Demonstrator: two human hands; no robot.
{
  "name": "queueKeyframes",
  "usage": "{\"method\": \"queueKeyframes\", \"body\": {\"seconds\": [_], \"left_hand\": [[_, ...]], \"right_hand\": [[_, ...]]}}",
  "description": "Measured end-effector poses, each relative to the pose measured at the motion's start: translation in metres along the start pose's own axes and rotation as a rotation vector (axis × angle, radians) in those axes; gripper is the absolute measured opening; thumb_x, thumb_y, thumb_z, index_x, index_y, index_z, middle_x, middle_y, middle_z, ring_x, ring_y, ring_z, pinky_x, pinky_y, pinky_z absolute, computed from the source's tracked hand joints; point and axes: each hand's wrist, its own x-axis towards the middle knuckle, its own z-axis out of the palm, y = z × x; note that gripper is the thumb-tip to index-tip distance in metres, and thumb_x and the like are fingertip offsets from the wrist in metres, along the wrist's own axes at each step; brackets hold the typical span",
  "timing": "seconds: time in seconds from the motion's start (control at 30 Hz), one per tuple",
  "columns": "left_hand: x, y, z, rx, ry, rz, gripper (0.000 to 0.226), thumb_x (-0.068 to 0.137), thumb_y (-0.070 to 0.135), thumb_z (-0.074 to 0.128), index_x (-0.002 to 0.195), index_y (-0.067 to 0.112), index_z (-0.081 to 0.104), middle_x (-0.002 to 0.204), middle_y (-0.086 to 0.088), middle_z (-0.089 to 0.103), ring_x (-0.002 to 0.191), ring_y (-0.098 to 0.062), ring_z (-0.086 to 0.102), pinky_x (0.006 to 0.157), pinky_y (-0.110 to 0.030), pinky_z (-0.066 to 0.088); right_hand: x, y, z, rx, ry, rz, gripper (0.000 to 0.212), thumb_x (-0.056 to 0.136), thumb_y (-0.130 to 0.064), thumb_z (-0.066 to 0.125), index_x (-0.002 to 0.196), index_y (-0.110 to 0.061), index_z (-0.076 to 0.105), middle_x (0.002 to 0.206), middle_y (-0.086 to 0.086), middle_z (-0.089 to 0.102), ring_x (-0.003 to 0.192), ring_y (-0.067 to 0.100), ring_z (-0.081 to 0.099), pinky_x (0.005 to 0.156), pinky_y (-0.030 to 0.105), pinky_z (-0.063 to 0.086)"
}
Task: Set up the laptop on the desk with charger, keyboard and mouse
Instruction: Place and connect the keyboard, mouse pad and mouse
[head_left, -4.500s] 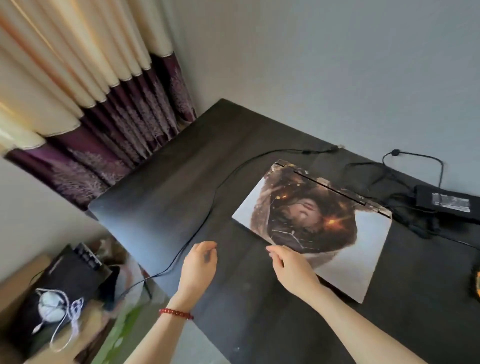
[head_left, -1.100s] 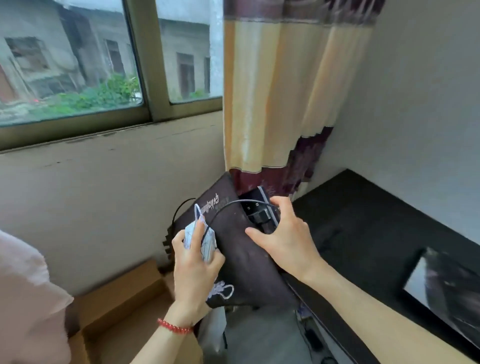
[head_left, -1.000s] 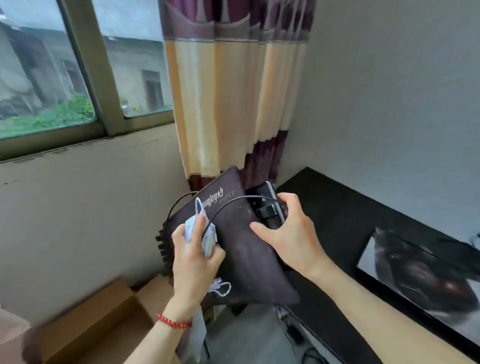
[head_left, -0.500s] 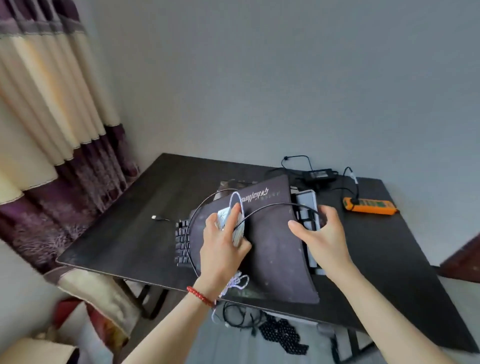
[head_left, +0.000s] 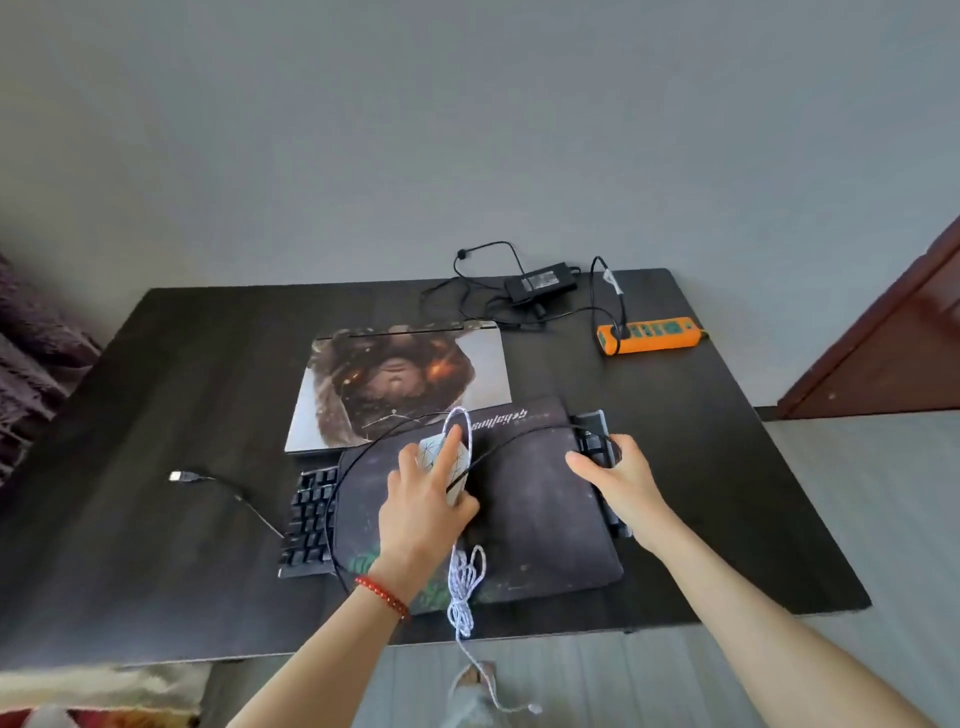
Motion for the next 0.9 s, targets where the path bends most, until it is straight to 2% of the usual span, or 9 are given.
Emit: {"method": "queueKeyframes", "body": {"seconds": [0.2,0.33,0.43,0.5,0.57,0.63,0.7,0.77,0.9], "left_hand": [[0.032,-0.013,0.034,0.196,-0.135,-0.038,0.077,0.075,0.036,0.054,0.14,0.045,0.014,0.133,-0.008,0.031,0.101,-0.033,0.048,0.079,-0.04,0.047],[0.044,-0.022,0.049,0.254,-0.215,-0.029,0.075,0.075,0.039,0.054,0.14,0.041,0.018,0.132,-0.01,0.033,0.103,-0.033,0.049,0.089,-0.043,0.043],[0.043,-0.022,0.059,0.236,-0.266,-0.045,0.075,0.074,0.04,0.056,0.14,0.041,0.02,0.132,-0.009,0.032,0.106,-0.032,0.046,0.091,-0.044,0.042],[0.043,-0.02,0.066,0.234,-0.263,-0.05,0.076,0.072,0.039,0.057,0.139,0.042,0.021,0.133,-0.009,0.032,0.107,-0.031,0.044,0.091,-0.044,0.042],[0.043,-0.019,0.071,0.224,-0.248,-0.071,0.076,0.071,0.039,0.058,0.139,0.042,0.023,0.133,-0.009,0.033,0.107,-0.031,0.042,0.091,-0.045,0.041],[0.038,-0.019,0.072,0.213,-0.228,-0.086,0.077,0.07,0.038,0.06,0.138,0.042,0.024,0.133,-0.009,0.034,0.107,-0.031,0.043,0.09,-0.045,0.041],[0.034,-0.019,0.072,0.185,-0.199,-0.09,0.079,0.069,0.037,0.061,0.138,0.042,0.024,0.131,-0.009,0.036,0.106,-0.032,0.043,0.089,-0.044,0.042],[0.03,-0.018,0.07,0.157,-0.18,-0.077,0.084,0.068,0.037,0.062,0.139,0.043,0.019,0.13,-0.009,0.036,0.105,-0.031,0.044,0.088,-0.044,0.043],[0.026,-0.014,0.067,0.088,-0.18,-0.087,0.1,0.066,0.036,0.063,0.141,0.043,-0.003,0.129,-0.002,0.035,0.108,-0.027,0.045,0.091,-0.041,0.042]], "right_hand": [[0.054,0.04,0.009,-0.289,-0.136,0.18,0.032,0.082,-0.037,0.067,0.106,-0.018,0.058,0.101,-0.002,0.064,0.09,0.013,0.061,0.073,0.026,0.046],[0.06,0.064,0.017,-0.482,-0.164,0.257,0.027,0.082,-0.045,0.061,0.093,-0.021,0.06,0.09,-0.006,0.062,0.077,0.003,0.056,0.06,0.02,0.04],[0.058,0.075,0.008,-0.645,-0.186,0.265,0.023,0.084,-0.038,0.061,0.088,-0.016,0.061,0.085,-0.003,0.057,0.085,0.019,0.059,0.066,0.027,0.04],[0.065,0.075,-0.004,-0.683,-0.292,0.24,0.018,0.085,-0.03,0.059,0.099,-0.019,0.061,0.096,-0.002,0.051,0.095,0.021,0.055,0.075,0.027,0.039],[0.077,0.067,-0.012,-0.727,-0.403,0.225,0.04,0.086,-0.026,0.052,0.124,-0.015,0.054,0.12,0.0,0.047,0.11,0.02,0.051,0.09,0.031,0.04],[0.091,0.053,-0.007,-0.695,-0.409,0.233,0.043,0.087,-0.028,0.045,0.121,-0.005,0.055,0.127,0.01,0.051,0.113,0.025,0.053,0.098,0.041,0.041],[0.105,0.042,0.009,-0.654,-0.383,0.25,0.042,0.089,-0.037,0.043,0.083,-0.001,0.064,0.087,0.017,0.064,0.084,0.03,0.061,0.08,0.042,0.046],[0.114,0.038,0.027,-0.686,-0.357,0.239,0.049,0.088,-0.041,0.048,0.051,-0.012,0.039,0.05,0.003,0.042,0.053,0.022,0.045,0.059,0.033,0.035],[0.117,0.036,0.045,-0.67,-0.316,0.171,0.031,0.088,-0.022,0.055,0.062,-0.014,0.04,0.061,0.001,0.045,0.067,0.026,0.048,0.06,0.032,0.033]]}}
